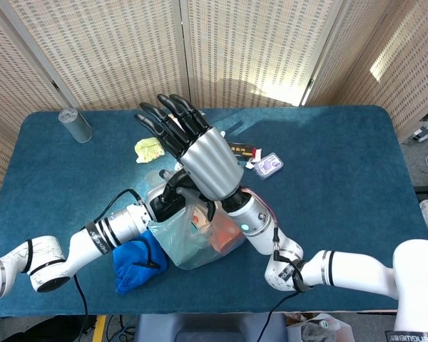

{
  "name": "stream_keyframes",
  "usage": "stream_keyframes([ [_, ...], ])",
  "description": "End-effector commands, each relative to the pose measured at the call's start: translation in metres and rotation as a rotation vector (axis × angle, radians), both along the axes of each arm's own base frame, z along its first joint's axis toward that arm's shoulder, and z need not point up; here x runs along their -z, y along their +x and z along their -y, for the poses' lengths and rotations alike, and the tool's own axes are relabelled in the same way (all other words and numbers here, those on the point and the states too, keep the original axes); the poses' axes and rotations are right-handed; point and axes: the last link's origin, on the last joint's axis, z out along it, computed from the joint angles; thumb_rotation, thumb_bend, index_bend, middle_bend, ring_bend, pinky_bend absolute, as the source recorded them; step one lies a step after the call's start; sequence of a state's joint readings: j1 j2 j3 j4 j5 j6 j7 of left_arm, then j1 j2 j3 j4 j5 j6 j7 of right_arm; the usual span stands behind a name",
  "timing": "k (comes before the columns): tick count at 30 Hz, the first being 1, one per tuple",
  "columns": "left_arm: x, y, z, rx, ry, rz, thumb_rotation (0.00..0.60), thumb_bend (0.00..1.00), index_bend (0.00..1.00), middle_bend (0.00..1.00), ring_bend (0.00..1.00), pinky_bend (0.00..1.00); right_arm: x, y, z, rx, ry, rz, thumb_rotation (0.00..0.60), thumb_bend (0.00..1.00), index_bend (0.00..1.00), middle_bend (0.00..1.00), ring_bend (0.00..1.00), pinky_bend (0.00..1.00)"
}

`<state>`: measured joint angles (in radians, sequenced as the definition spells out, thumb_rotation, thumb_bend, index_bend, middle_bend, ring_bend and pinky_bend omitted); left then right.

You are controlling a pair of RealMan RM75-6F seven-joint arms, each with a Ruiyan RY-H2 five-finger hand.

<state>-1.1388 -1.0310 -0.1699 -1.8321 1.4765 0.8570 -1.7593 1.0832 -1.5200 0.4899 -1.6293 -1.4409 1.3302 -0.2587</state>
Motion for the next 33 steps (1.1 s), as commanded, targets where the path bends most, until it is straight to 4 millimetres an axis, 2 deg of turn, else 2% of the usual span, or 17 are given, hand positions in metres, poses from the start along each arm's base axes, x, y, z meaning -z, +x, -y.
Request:
stream_keyframes([
  [1, 0.001, -0.001, 0.0, -0.007, 0.002, -0.005, 0.124, 0.16, 0.0, 0.29, 0.39, 0.56, -0.003, -0.002, 0.0, 0.033, 0.009, -0.041, 0.6, 0.0, 0.0, 0.02, 0.0, 0.05],
  [5, 0.002, -0.001, 0.001, -0.014, 0.004, -0.011, 0.135, 0.16, 0.0, 0.31, 0.42, 0.59, -0.006, -0.005, -0.003, 0.066, 0.043, -0.096, 0.6, 0.0, 0.0, 0.0, 0.0, 0.0],
  [24, 0.002, -0.006, 0.002, -0.026, 0.008, -0.021, 0.134, 0.16, 0.0, 0.33, 0.44, 0.6, -0.035, -0.012, -0.017, 0.133, 0.264, -0.126, 0.6, 0.0, 0.0, 0.0, 0.0, 0.0],
  [33, 0.0, -0.013, 0.003, -0.037, 0.014, -0.026, 0.134, 0.16, 0.0, 0.33, 0.44, 0.6, -0.051, -0.025, -0.026, 0.155, 0.373, -0.128, 0.6, 0.0, 0.0, 0.0, 0.0, 0.0],
])
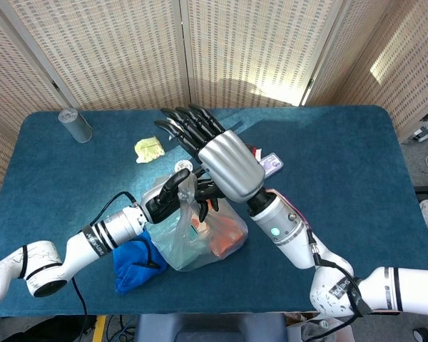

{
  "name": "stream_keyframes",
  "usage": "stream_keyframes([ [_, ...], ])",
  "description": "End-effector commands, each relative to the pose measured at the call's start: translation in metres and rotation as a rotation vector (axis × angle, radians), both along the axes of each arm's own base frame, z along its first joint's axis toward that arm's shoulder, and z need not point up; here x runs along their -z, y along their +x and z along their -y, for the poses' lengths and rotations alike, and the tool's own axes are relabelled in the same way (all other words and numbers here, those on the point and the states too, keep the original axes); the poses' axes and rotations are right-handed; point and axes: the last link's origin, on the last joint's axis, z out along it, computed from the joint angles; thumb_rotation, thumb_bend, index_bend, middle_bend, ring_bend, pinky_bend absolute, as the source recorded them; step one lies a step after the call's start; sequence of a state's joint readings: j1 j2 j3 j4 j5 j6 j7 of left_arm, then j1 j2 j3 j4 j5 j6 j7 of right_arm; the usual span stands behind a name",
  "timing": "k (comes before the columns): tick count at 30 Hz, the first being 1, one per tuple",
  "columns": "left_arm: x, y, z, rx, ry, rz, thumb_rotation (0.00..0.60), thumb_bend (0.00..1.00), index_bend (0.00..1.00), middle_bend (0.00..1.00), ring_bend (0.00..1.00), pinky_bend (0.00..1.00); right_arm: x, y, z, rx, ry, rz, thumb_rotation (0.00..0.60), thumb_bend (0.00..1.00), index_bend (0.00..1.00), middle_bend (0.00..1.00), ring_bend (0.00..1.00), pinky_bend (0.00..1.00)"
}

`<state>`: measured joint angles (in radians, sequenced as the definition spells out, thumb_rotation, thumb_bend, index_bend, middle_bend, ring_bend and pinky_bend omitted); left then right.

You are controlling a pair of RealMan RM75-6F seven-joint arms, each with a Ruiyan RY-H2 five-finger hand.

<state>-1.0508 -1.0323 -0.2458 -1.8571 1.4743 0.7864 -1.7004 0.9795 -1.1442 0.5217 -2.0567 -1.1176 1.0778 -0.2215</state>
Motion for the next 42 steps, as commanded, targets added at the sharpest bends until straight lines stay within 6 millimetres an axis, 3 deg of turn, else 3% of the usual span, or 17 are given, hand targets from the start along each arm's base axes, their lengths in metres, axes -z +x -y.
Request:
stream_keyframes([
  [1, 0.0, -0.002, 0.0, -0.004, 0.002, -0.004, 0.133, 0.16, 0.0, 0.33, 0.44, 0.6, -0.005, -0.006, -0.005, 0.017, 0.054, 0.004, 0.6, 0.0, 0.0, 0.0, 0.0, 0.0],
  [14, -0.002, -0.01, 0.0, -0.026, 0.008, 0.004, 0.134, 0.16, 0.0, 0.34, 0.45, 0.61, -0.024, -0.033, -0.014, 0.062, 0.098, -0.025, 0.6, 0.0, 0.0, 0.0, 0.0, 0.0],
  [27, -0.003, -0.014, 0.007, -0.038, -0.044, 0.034, 0.184, 0.16, 0.0, 0.39, 0.49, 0.66, -0.058, -0.076, -0.023, 0.124, -0.071, -0.005, 0.6, 0.0, 0.0, 0.0, 0.0, 0.0],
  [37, -0.007, -0.017, 0.007, -0.075, -0.049, 0.07, 0.299, 0.16, 0.0, 0.57, 0.64, 0.72, -0.063, -0.116, -0.032, 0.209, -0.131, -0.053, 0.6, 0.0, 0.0, 0.0, 0.0, 0.0],
  [40, -0.01, -0.018, 0.008, -0.078, -0.036, 0.071, 0.355, 0.16, 0.04, 0.64, 0.7, 0.78, -0.062, -0.128, -0.034, 0.233, -0.143, -0.073, 0.6, 0.0, 0.0, 0.0, 0.0, 0.0],
  [42, -0.011, -0.019, 0.009, -0.08, -0.03, 0.072, 0.431, 0.16, 0.09, 0.68, 0.74, 0.81, -0.06, -0.135, -0.036, 0.249, -0.146, -0.087, 0.6, 0.0, 0.0, 0.0, 0.0, 0.0],
])
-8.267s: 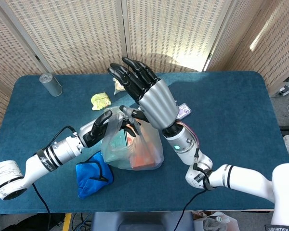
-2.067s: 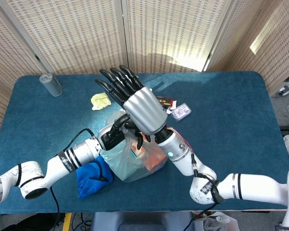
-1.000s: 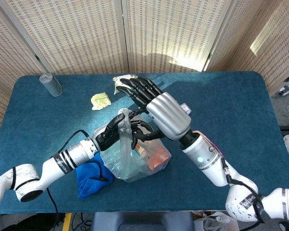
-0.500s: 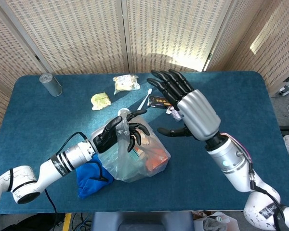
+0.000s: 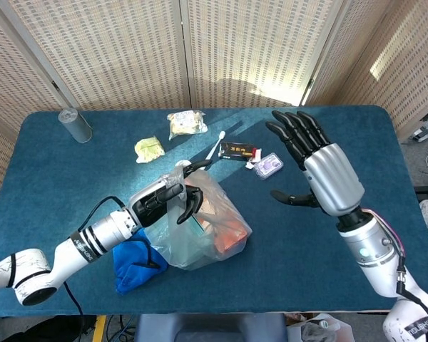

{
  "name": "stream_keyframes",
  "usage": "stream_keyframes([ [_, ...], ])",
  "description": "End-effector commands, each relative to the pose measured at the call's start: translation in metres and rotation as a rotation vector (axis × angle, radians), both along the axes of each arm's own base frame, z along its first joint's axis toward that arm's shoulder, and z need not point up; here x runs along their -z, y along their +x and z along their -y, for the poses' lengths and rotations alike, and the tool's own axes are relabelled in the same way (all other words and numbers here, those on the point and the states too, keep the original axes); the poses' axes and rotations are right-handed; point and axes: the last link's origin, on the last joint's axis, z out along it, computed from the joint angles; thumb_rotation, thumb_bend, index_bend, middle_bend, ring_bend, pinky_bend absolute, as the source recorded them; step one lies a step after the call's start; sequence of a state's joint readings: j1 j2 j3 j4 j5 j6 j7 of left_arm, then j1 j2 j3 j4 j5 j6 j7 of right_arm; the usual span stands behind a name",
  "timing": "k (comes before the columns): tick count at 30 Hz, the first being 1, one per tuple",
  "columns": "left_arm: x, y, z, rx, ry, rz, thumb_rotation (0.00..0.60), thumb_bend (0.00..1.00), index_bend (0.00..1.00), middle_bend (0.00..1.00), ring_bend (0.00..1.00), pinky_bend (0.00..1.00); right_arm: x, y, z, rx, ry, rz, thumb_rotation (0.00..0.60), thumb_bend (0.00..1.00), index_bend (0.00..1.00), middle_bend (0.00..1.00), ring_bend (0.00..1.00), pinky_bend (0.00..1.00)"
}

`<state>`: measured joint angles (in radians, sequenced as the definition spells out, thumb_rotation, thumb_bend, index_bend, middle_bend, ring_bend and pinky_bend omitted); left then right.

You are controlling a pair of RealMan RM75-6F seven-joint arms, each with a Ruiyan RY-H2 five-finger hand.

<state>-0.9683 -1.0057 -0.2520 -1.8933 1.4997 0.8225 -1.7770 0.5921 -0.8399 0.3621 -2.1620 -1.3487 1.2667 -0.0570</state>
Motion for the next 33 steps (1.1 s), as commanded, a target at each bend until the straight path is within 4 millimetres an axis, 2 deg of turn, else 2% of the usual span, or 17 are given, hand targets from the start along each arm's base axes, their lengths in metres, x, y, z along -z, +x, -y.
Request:
stream_keyframes([
  [1, -0.003, -0.001, 0.002, -0.007, 0.01, 0.003, 0.477, 0.16, 0.11, 0.69, 0.75, 0.81, 0.002, -0.013, -0.002, 0.028, -0.01, -0.027, 0.6, 0.0, 0.0, 0.0, 0.0, 0.0],
  [3, -0.004, -0.003, 0.003, -0.011, 0.016, 0.002, 0.546, 0.16, 0.18, 0.71, 0.76, 0.82, 0.002, -0.02, -0.004, 0.043, -0.015, -0.04, 0.6, 0.0, 0.0, 0.0, 0.0, 0.0],
  [6, -0.006, -0.004, 0.004, -0.02, 0.024, 0.001, 0.589, 0.16, 0.3, 0.74, 0.8, 0.84, 0.003, -0.029, -0.007, 0.061, -0.016, -0.046, 0.6, 0.0, 0.0, 0.0, 0.0, 0.0],
  [12, -0.009, -0.006, 0.005, -0.028, 0.031, -0.009, 0.6, 0.16, 0.56, 0.79, 0.84, 0.86, 0.003, -0.041, -0.012, 0.086, -0.021, -0.047, 0.6, 0.0, 0.0, 0.0, 0.0, 0.0],
  [15, -0.011, -0.005, 0.006, -0.03, 0.035, -0.018, 0.6, 0.16, 0.63, 0.8, 0.85, 0.87, 0.003, -0.047, -0.014, 0.099, -0.022, -0.047, 0.6, 0.0, 0.0, 0.0, 0.0, 0.0],
  [23, -0.02, -0.006, 0.003, -0.042, 0.053, -0.021, 0.6, 0.23, 0.73, 0.86, 0.91, 0.92, 0.002, -0.066, -0.018, 0.126, -0.035, -0.066, 0.6, 0.0, 0.0, 0.0, 0.0, 0.0],
  [33, -0.026, -0.005, 0.005, -0.055, 0.029, -0.01, 0.6, 0.24, 0.68, 0.86, 0.91, 0.92, 0.013, -0.106, -0.029, 0.166, -0.063, -0.196, 0.6, 0.0, 0.0, 0.0, 0.0, 0.0],
])
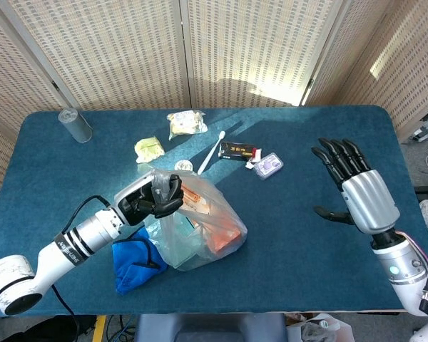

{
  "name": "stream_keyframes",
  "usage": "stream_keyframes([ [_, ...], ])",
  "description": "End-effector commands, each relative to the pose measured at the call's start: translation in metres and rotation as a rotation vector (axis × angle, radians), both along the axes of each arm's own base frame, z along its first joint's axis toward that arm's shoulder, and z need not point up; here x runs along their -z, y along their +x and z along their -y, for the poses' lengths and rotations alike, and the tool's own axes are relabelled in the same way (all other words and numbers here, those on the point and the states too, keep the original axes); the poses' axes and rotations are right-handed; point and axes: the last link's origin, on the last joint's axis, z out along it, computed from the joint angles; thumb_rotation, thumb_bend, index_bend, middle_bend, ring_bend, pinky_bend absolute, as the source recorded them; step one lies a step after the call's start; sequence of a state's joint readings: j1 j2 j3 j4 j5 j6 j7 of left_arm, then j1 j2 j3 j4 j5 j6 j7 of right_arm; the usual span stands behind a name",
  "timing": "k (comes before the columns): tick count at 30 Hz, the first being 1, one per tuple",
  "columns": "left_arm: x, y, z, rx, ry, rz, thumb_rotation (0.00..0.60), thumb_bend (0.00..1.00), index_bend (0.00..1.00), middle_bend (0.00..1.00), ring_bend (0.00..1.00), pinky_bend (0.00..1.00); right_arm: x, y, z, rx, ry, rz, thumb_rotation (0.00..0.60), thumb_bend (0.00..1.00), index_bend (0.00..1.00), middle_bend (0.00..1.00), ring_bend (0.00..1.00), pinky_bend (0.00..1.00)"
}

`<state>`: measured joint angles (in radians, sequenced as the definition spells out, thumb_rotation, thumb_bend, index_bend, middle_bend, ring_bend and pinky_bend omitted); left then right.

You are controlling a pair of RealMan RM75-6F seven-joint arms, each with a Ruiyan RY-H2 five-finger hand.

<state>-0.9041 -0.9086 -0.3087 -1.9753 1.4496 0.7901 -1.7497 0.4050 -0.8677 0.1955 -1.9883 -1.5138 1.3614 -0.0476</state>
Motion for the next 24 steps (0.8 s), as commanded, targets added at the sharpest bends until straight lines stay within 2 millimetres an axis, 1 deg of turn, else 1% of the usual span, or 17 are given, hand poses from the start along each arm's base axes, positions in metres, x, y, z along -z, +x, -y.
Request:
stream_keyframes([
  [1, -0.002, 0.001, 0.0, -0.001, -0.002, 0.0, 0.6, 0.24, 0.68, 0.86, 0.91, 0.92, 0.004, -0.013, -0.004, 0.013, -0.013, -0.041, 0.6, 0.0, 0.0, 0.0, 0.0, 0.0],
  [11, -0.013, 0.012, -0.002, 0.005, -0.006, 0.01, 0.6, 0.24, 0.58, 0.83, 0.9, 0.92, 0.015, -0.047, -0.019, 0.055, -0.039, -0.07, 0.6, 0.0, 0.0, 0.0, 0.0, 0.0],
  [18, -0.024, 0.019, -0.004, -0.008, -0.001, 0.016, 0.6, 0.24, 0.56, 0.82, 0.89, 0.92, 0.018, -0.062, -0.03, 0.088, -0.038, -0.065, 0.6, 0.0, 0.0, 0.0, 0.0, 0.0],
  [24, -0.037, 0.027, -0.006, -0.026, 0.011, 0.051, 0.6, 0.24, 0.54, 0.8, 0.89, 0.92, 0.021, -0.073, -0.037, 0.121, -0.033, -0.053, 0.6, 0.0, 0.0, 0.0, 0.0, 0.0],
])
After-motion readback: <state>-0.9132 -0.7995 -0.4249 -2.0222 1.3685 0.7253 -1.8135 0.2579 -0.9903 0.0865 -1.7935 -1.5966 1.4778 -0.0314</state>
